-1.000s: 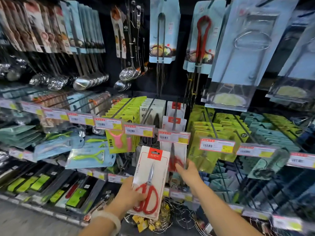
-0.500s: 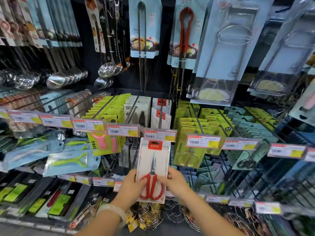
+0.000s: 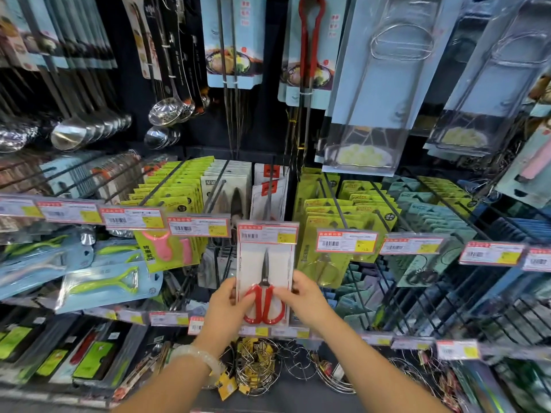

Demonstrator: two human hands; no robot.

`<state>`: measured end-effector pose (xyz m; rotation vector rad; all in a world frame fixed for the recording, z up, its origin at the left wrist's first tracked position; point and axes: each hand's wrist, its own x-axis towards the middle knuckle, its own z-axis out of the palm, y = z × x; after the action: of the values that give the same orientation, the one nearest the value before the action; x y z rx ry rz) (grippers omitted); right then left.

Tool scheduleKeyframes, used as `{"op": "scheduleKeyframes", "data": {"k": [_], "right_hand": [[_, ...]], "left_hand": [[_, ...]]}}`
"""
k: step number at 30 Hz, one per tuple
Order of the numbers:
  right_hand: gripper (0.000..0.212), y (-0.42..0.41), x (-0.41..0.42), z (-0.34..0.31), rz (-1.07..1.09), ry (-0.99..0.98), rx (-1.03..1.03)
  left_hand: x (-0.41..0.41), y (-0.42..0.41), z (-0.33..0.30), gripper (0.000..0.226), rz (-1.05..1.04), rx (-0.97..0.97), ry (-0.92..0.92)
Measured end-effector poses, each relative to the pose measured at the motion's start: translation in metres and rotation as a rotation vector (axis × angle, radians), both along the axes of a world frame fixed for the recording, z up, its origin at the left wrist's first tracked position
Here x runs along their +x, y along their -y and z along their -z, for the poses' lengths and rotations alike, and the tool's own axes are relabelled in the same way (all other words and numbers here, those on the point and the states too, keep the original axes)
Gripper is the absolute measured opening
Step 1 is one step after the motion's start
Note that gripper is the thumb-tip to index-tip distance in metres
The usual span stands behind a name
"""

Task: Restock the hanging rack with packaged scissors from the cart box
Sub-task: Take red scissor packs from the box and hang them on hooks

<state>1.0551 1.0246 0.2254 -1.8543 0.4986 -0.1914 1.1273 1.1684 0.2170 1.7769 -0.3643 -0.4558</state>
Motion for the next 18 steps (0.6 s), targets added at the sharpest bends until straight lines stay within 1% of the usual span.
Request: {"op": "scheduleKeyframes", "data": {"k": [4, 8, 11, 13, 15, 16, 18], "right_hand": [[0.021, 0.002, 0.009, -0.007, 0.035, 0.037, 0.058], [0.018, -0.002, 0.013, -0.003, 0.036, -0.062, 0.071], [0.02, -0.003, 0.015, -0.001, 0.061, -0.067, 0.094], [0.028, -0.001, 0.016, -0.002, 0.076, -0.068, 0.103], [0.045, 0.002, 0.017, -0.001, 0.085, -0.114, 0.09], [0.053, 0.004, 0.016, 0.002, 0.087, -0.15, 0.077], [0.068, 0.008, 0.012, 0.009, 0.09, -0.236, 0.052]], "left_hand": [[0.011, 0.005, -0.005, 0.023, 0.01, 0.022, 0.013], [0.015, 0.005, 0.0, 0.025, 0.006, 0.059, -0.03], [0.018, 0.007, 0.004, 0.029, -0.001, 0.072, -0.034], [0.019, 0.01, 0.003, 0.029, -0.008, 0.088, -0.043], [0.019, 0.014, 0.003, 0.032, -0.008, 0.151, -0.048], [0.018, 0.015, 0.003, 0.038, -0.01, 0.193, -0.055], [0.017, 0.019, 0.009, 0.061, 0.008, 0.349, -0.067]]}}
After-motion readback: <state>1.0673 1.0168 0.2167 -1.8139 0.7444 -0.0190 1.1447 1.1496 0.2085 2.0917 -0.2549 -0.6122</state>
